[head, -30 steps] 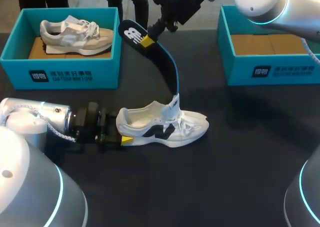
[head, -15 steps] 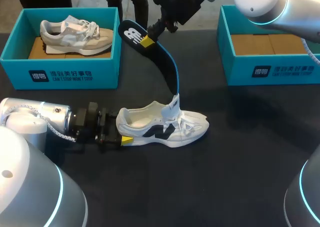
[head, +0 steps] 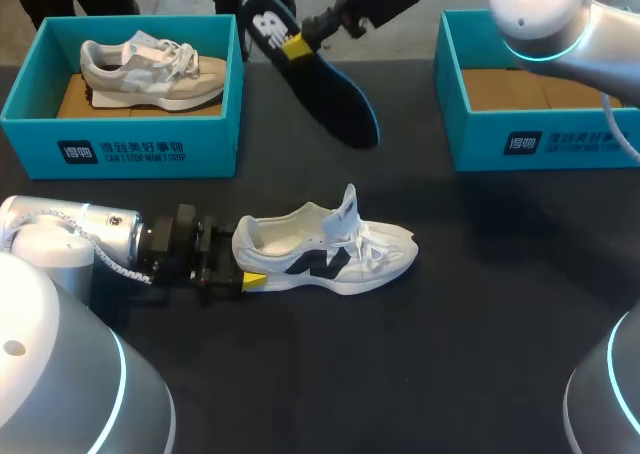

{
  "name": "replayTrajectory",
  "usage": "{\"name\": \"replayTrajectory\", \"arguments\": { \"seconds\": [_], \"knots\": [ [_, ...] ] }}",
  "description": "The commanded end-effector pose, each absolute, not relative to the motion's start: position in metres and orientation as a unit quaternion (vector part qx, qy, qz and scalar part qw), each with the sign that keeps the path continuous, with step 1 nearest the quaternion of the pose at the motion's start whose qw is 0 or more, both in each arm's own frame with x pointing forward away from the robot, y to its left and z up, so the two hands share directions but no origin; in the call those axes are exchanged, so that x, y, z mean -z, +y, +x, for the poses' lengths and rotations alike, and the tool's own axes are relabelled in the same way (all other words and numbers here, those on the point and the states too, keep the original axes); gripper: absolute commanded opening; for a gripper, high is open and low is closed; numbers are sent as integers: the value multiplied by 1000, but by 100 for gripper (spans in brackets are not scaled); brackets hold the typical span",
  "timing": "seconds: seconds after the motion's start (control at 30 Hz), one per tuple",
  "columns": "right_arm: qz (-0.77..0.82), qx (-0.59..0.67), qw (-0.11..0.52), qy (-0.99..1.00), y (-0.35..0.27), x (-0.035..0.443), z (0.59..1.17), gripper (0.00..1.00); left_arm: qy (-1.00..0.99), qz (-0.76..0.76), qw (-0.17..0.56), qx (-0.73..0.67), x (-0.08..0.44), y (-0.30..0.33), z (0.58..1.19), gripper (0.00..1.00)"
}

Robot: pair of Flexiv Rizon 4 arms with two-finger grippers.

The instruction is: Take the shoe out of the shoebox, open the shoe tongue, remove and reinsert the insole, then place the shoe into the shoebox

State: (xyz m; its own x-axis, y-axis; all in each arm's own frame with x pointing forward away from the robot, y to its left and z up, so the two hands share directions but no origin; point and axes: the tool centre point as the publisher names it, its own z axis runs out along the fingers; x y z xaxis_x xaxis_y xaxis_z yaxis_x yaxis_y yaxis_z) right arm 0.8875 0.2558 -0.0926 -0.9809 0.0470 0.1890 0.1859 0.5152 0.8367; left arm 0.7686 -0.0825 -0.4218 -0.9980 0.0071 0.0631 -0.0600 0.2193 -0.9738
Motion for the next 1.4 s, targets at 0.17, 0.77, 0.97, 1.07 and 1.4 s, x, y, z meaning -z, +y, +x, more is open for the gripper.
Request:
{"name": "replayTrajectory", "arguments": {
  "seconds": [0.17, 0.77, 0.97, 1.07, 1.4],
  "knots": [
    [-83, 535, 66, -838, 241, 52, 873, 0, -781, 17, 26, -624, 423, -84, 768, 0],
    [-94, 598, 82, -791, 239, -24, 830, 0, -781, 17, 26, -624, 423, -84, 768, 0],
    [-99, 600, 76, -791, 235, -36, 815, 0, -781, 17, 26, -624, 423, -84, 768, 0],
    [-104, 599, 76, -790, 234, -37, 811, 0, -781, 17, 26, -624, 423, -84, 768, 0],
    [-96, 608, 69, -785, 234, -38, 811, 0, -781, 17, 26, -624, 423, -84, 768, 0]
  ]
}}
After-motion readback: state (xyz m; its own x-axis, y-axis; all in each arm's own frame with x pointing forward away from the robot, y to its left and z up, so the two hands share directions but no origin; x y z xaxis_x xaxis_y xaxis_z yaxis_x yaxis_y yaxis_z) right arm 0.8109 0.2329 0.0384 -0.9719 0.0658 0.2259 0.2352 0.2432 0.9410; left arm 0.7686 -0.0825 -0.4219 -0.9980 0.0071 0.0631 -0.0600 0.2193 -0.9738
